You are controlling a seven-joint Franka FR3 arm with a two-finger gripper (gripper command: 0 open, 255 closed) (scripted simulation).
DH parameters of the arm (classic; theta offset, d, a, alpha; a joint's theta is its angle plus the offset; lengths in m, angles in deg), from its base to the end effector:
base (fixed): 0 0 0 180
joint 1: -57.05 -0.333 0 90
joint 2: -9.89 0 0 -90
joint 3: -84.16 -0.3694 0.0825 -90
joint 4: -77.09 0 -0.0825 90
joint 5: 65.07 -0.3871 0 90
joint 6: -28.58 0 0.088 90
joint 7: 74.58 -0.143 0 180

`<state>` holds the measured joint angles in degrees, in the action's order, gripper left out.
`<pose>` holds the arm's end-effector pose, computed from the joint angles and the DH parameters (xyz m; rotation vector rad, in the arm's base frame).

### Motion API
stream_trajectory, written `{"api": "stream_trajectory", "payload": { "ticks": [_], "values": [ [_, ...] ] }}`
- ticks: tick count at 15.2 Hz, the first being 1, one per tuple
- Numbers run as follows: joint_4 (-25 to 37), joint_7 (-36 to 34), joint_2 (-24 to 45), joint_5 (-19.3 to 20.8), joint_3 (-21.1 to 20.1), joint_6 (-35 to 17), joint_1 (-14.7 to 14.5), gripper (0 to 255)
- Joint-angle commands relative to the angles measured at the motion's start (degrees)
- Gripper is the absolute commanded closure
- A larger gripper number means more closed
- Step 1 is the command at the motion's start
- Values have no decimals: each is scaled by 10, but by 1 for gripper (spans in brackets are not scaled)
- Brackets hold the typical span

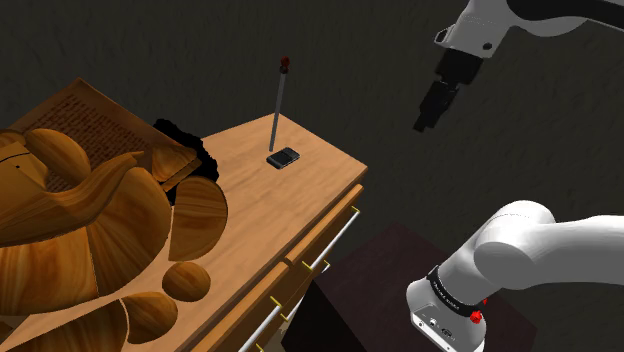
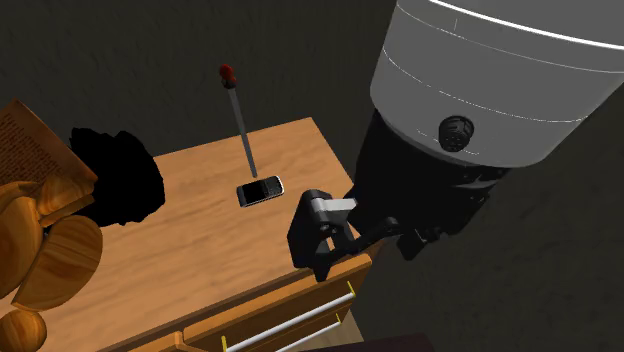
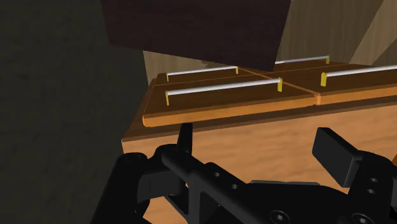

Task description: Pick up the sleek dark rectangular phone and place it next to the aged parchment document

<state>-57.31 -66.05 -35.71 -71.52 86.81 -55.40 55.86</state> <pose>0.2550 0.0055 0.5923 -2.9800 -0.2176 0.1086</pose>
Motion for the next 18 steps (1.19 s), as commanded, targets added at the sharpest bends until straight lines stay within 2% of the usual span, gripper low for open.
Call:
{"api": "stream_trajectory", "payload": {
  "ticks": [1, 10, 18],
  "values": [
    [0, 0, 0, 0, 0, 0, 0, 0],
    [-4, -249, 119, -83, -116, -129, 31, 0],
    [51, -461, 279, -103, -194, -243, 62, 0]
  ]
}}
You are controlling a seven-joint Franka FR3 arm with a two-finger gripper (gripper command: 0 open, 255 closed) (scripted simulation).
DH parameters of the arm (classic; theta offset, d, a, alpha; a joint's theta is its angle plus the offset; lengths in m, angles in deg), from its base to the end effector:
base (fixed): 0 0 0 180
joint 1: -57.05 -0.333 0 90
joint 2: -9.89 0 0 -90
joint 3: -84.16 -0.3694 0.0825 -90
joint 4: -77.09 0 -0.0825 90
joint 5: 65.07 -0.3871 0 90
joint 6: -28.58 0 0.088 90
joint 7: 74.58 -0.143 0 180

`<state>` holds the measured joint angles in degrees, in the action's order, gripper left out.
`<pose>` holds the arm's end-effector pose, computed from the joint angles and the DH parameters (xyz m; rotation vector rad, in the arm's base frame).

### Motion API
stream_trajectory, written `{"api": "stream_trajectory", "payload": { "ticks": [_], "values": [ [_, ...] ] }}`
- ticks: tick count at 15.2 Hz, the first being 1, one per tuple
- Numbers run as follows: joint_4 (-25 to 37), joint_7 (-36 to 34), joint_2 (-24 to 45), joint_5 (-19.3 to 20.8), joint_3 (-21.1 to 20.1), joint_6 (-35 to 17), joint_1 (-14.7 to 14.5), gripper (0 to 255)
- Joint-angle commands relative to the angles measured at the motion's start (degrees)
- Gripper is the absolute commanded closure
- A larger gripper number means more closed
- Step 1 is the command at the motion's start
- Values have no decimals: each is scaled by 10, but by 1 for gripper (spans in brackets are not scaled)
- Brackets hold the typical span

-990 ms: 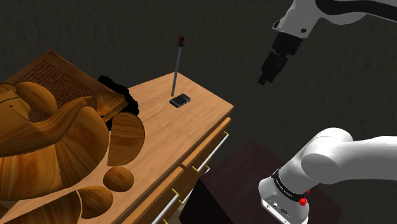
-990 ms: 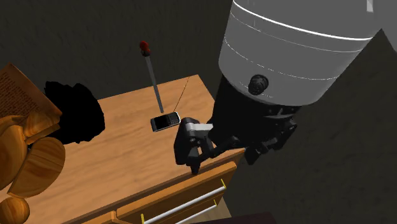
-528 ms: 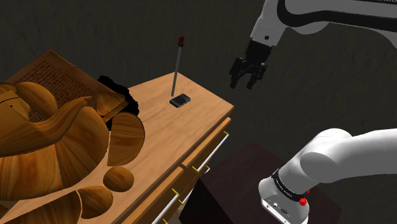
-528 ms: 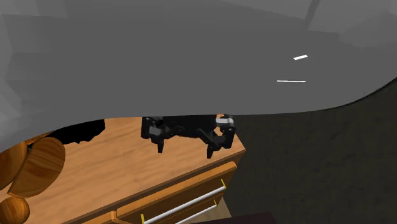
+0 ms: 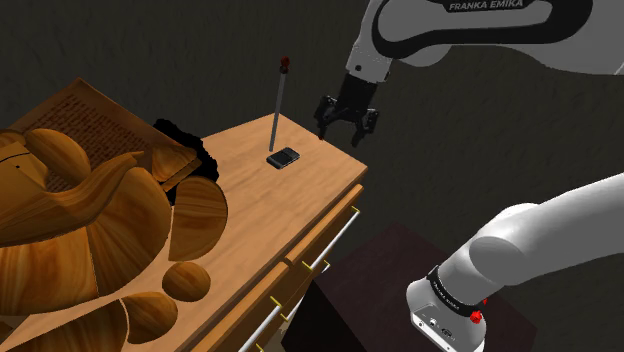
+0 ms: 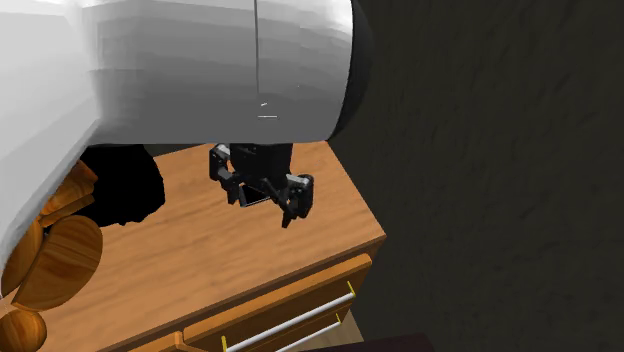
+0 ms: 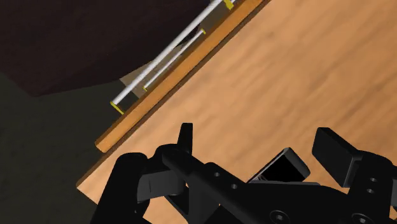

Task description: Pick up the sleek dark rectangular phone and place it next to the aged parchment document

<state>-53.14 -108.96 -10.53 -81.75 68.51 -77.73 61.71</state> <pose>0.4085 0.1216 0.5018 -2.8918 0.7693 0.1981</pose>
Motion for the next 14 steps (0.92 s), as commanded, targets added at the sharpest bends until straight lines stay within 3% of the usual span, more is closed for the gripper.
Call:
{"api": "stream_trajectory", "payload": {
  "ticks": [1, 7, 14],
  "values": [
    [19, -58, 49, 1, -18, -32, 7, 0],
    [90, -217, 184, 30, -43, -99, 22, 0],
    [190, -388, 337, 75, -29, -150, 17, 0]
  ]
}}
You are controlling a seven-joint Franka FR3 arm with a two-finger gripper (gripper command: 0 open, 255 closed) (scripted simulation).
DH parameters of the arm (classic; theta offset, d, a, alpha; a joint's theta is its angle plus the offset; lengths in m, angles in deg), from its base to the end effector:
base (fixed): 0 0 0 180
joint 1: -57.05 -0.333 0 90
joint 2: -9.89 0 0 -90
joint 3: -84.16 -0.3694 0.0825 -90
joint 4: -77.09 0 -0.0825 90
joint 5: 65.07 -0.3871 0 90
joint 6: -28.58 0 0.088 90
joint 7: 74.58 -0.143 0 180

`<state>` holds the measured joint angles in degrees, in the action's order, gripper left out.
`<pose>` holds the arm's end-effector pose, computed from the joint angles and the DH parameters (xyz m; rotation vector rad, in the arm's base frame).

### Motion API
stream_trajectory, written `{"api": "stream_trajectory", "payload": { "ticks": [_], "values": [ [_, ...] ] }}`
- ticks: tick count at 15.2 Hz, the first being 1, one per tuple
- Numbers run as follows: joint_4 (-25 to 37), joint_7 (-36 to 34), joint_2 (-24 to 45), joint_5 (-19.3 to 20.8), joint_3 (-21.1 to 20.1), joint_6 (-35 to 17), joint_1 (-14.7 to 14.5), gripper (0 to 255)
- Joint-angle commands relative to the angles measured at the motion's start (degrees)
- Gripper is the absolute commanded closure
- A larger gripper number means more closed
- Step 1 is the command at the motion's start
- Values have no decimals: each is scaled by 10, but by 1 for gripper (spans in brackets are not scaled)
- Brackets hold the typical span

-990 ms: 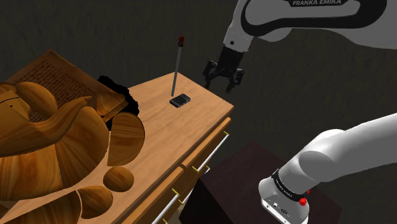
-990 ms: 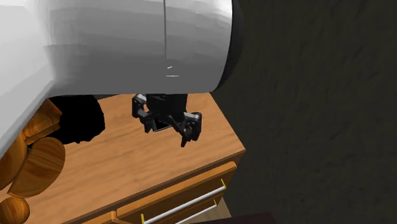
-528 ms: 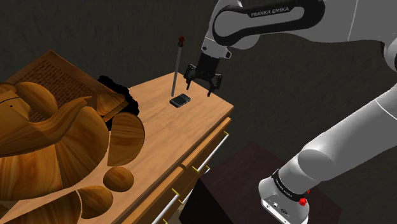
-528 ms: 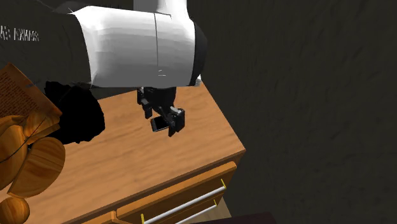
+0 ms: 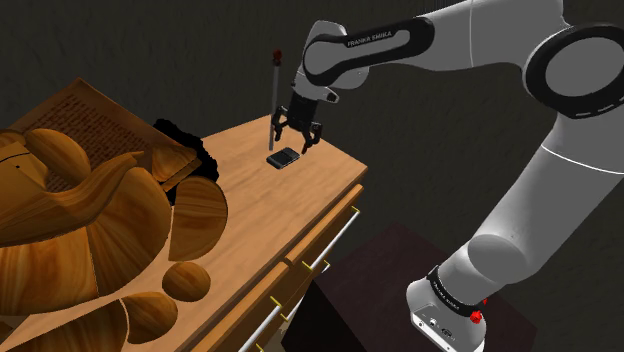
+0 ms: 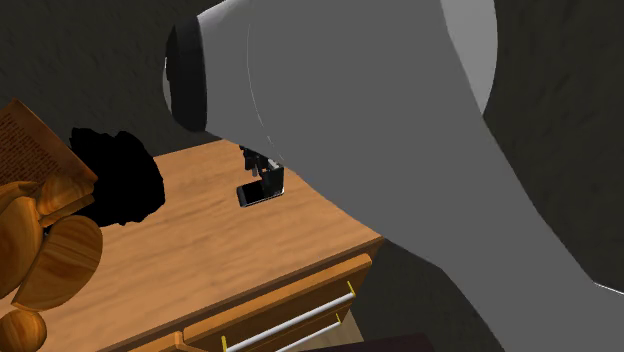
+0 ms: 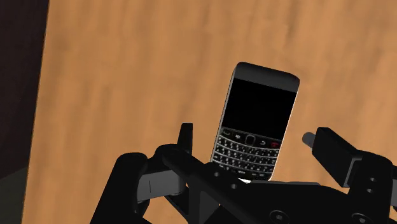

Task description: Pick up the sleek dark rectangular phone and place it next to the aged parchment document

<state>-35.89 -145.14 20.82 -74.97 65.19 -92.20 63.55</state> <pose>0.5830 0.1355 0.3927 -2.5543 1.5840 0.2608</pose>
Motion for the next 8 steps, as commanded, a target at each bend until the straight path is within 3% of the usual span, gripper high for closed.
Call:
{"api": "stream_trajectory", "payload": {
  "ticks": [1, 8],
  "values": [
    [21, -31, 28, 8, 6, -7, -3, 0],
    [-4, -35, 56, 12, 5, -60, -11, 0]
  ]
}}
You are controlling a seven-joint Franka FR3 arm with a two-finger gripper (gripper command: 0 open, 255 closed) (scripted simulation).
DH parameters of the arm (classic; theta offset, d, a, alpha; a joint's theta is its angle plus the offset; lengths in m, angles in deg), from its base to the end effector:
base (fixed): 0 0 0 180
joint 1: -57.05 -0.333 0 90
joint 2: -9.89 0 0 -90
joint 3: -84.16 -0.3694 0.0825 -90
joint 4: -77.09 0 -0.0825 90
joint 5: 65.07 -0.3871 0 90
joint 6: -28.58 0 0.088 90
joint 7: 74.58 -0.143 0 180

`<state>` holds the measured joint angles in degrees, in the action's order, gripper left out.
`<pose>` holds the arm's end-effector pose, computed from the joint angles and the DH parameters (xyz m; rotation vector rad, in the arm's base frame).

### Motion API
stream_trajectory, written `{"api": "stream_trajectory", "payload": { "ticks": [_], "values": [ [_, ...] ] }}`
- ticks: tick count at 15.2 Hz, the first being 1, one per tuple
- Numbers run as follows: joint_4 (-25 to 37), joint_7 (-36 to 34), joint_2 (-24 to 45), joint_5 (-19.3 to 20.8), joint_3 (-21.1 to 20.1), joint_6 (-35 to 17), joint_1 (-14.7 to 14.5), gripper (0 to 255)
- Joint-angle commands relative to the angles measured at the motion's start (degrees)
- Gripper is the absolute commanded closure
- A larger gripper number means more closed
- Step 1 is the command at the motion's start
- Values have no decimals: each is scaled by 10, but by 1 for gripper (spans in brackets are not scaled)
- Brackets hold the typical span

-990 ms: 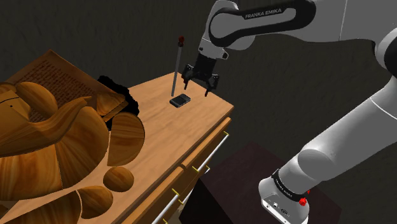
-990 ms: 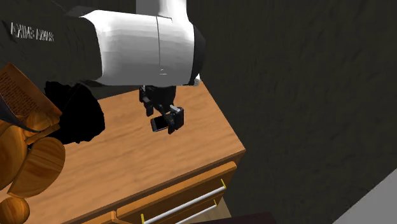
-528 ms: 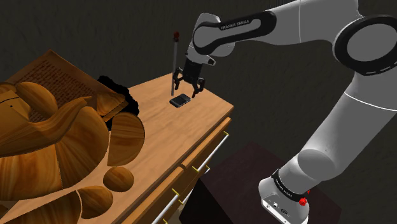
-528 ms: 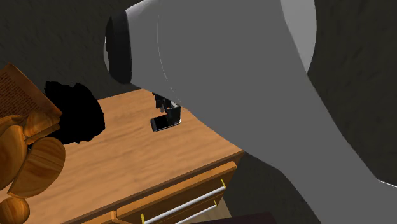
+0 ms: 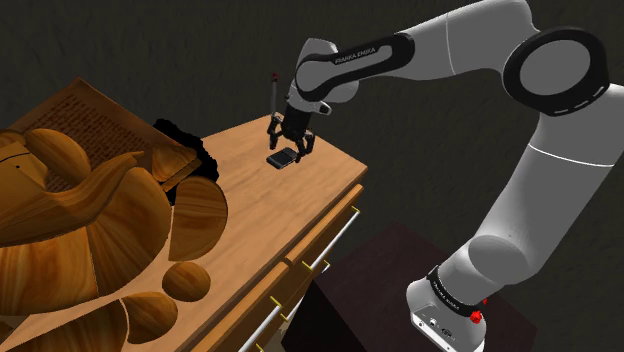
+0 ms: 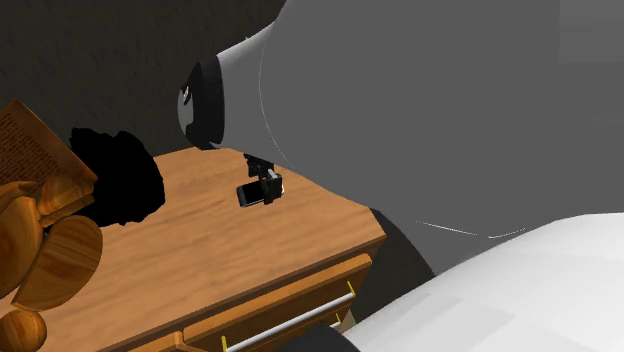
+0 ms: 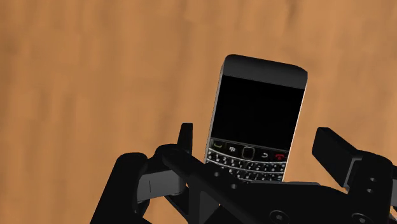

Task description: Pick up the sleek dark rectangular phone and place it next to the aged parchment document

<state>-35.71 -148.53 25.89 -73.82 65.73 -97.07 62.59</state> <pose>0.5991 0.1385 0.3492 -2.5099 1.6579 0.2658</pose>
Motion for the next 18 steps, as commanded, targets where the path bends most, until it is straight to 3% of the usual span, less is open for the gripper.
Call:
{"api": "stream_trajectory", "payload": {
  "ticks": [1, 8, 9, 18],
  "values": [
    [-6, -1, 5, 1, 0, -11, -2, 0],
    [-6, -1, 5, 1, 0, -11, -2, 0],
    [-6, -1, 5, 1, 0, -11, -2, 255],
    [-6, -1, 5, 1, 0, -11, -2, 255]
  ]
}}
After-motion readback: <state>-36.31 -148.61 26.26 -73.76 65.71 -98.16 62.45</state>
